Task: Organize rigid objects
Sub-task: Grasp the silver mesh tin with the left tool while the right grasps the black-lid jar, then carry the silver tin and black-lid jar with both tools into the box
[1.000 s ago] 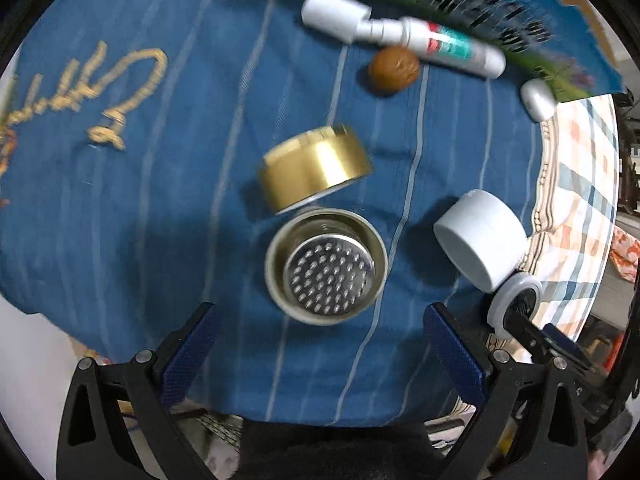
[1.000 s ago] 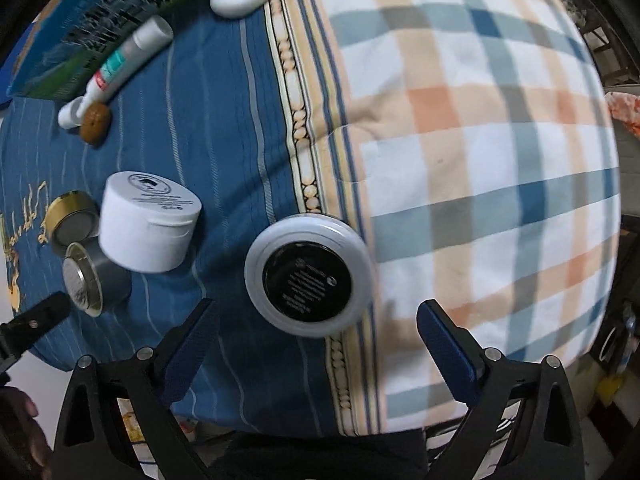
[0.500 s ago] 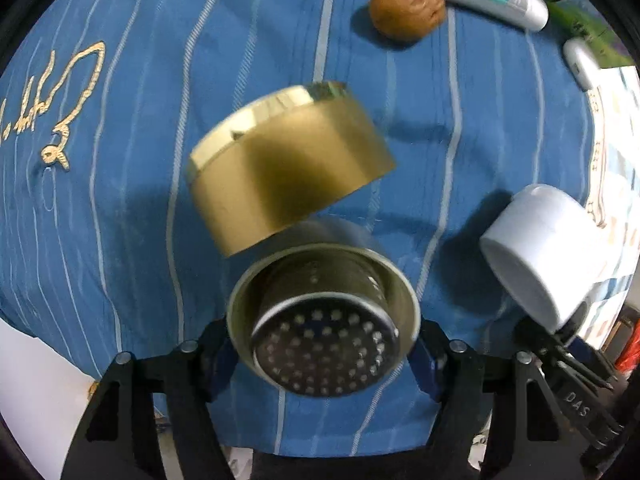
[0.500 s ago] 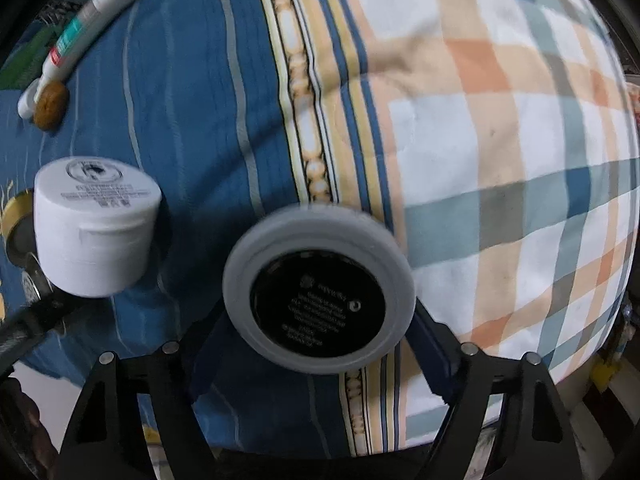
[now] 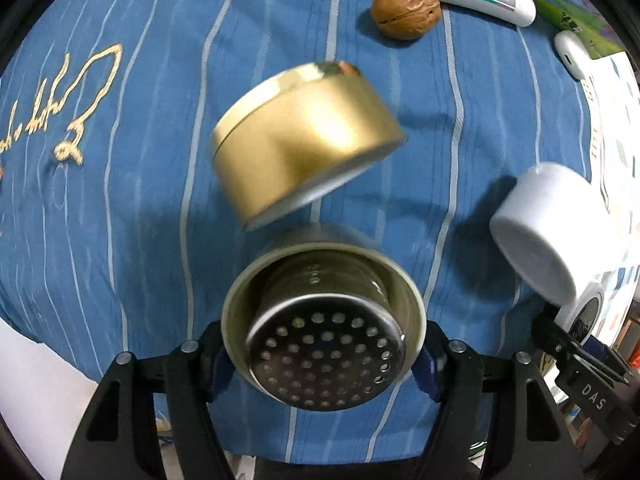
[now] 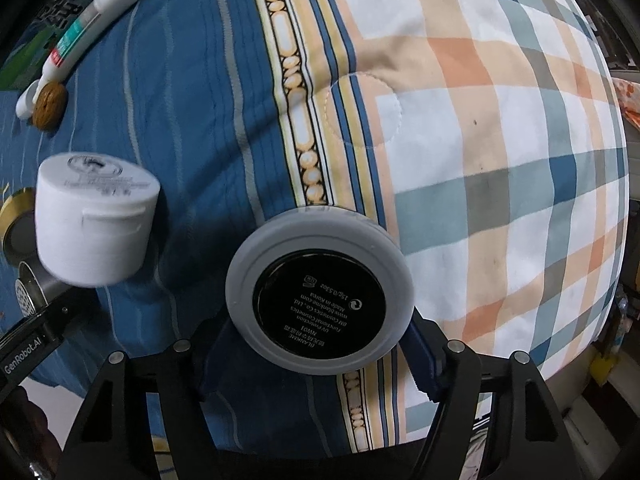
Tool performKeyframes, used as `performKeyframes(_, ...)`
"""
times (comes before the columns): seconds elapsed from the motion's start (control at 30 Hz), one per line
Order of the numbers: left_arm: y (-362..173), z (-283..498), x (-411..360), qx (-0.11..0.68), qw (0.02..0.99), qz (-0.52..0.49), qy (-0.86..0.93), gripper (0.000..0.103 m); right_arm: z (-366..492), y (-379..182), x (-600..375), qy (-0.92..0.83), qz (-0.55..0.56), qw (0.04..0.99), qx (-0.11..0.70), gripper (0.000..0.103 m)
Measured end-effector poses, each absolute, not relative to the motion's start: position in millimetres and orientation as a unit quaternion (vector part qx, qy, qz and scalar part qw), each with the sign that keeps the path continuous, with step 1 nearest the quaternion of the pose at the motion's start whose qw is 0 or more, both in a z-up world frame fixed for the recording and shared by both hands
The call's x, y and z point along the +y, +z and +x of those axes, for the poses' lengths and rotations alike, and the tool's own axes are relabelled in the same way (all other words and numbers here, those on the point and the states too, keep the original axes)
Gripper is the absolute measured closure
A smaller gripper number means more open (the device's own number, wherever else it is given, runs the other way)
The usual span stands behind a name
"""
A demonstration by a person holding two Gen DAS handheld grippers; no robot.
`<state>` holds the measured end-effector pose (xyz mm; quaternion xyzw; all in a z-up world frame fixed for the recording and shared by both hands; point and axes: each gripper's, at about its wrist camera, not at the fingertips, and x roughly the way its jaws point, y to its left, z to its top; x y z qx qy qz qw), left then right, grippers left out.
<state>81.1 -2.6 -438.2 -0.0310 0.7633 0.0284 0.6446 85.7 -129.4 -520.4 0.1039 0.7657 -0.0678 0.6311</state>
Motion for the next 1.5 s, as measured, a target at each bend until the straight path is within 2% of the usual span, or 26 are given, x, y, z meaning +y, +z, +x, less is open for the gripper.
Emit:
performKeyframes(0.3, -392, 26, -11, 0.739, 0.673, -0.03, 0.008, 0.034, 46, -518, -113, -0.045, 0.106, 0.641, 0.759, 0.028)
performKeyframes(0.67, -274, -15, -35, 0.673, 0.737, -0.041, -0.047, 0.034, 15, -465, -102, -0.018, 0.114, 0.681, 0.723, 0.028)
performKeyframes(0.73, -259, 13, -17, 0.655, 0.752, -0.045, -0.058, 0.034, 12, -445, -102, -0.01, 0.121, 0.695, 0.709, 0.028)
performKeyframes(0.97, -200, 83, -27, 0.597, 0.794, -0.053, -0.101, 0.034, 35, -348, -103, 0.016, 0.156, 0.748, 0.645, 0.028)
performKeyframes(1.2, -166, 166, -23, 0.557, 0.823, -0.043, -0.099, 0.034, 139, -263, -116, 0.037, 0.167, 0.789, 0.59, 0.028)
performKeyframes(1.33, -169, 220, -21, 0.553, 0.828, -0.04, -0.082, 0.034, 199, -252, -111, 0.047, 0.152, 0.799, 0.579, 0.028)
performKeyframes(1.5, -186, 279, -20, 0.553, 0.829, -0.036, -0.066, 0.034, 276, -267, -105, 0.061, 0.126, 0.802, 0.581, 0.028)
